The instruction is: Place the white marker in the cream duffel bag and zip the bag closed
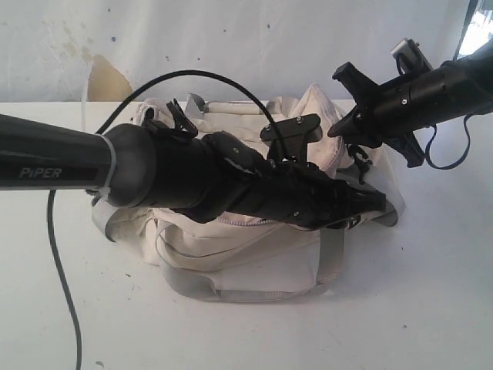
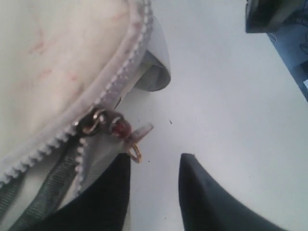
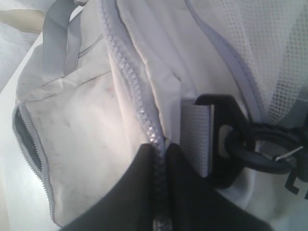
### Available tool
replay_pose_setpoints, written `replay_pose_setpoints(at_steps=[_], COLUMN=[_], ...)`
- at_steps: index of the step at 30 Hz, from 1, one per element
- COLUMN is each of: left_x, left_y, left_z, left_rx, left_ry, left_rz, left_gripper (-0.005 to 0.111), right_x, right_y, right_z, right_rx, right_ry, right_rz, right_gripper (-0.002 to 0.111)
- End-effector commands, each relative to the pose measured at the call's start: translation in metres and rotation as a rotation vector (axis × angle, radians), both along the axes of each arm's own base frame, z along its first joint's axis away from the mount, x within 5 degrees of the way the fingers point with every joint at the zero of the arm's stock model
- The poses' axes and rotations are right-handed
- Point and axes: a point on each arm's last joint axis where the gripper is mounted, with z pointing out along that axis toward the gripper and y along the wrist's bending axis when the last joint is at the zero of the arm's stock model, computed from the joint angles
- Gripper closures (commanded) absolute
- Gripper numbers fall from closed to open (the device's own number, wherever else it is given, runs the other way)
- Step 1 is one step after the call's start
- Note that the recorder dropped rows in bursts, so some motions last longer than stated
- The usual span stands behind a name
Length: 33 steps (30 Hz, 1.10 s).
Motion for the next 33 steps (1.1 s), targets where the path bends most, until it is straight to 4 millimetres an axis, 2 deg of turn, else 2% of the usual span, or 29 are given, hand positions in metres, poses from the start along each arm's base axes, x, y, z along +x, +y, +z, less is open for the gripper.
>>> replay_pose_setpoints(at_steps=[1,4,6,8,13,15,20,25,33], left_x=[0.003,0.005,0.007,0.01,0.011,0.013,0.016,0.016,0.025], left_y=[-0.002,-0.001,0.0,0.001,0.001,0.002,-0.003,-0.005,-0.002], left_z=[-0.009,-0.009,-0.008,-0.009,-0.011,-0.01,-0.002,-0.008,-0.015], left_rx=[0.011,0.014,0.016,0.022,0.025,0.024,0.002,0.01,0.034], left_ry=[0.007,-0.009,-0.027,-0.044,-0.05,-0.058,-0.076,-0.061,-0.11], left_rz=[0.016,0.037,0.059,0.082,0.098,0.108,0.1,0.089,0.172], left_gripper=[0.06,0.05,0.051,0.054,0.073,0.075,0.066,0.054,0.055], right_x=[0.0,0.0,0.0,0.0,0.0,0.0,0.0,0.0,-0.001], right_y=[-0.001,-0.001,-0.001,-0.001,-0.001,-0.001,-0.002,-0.003,-0.001], right_z=[0.001,0.001,0.001,0.001,0.001,0.001,0.001,0.001,0.002], right_rx=[0.027,0.027,0.027,0.027,0.024,0.023,0.025,0.028,0.059], right_ry=[0.012,0.012,0.012,0.012,0.007,0.006,0.005,0.01,0.029], right_rz=[-0.01,-0.01,-0.01,-0.01,-0.01,-0.009,-0.019,-0.017,-0.021], right_gripper=[0.108,0.108,0.108,0.108,0.108,0.108,0.108,0.108,0.108])
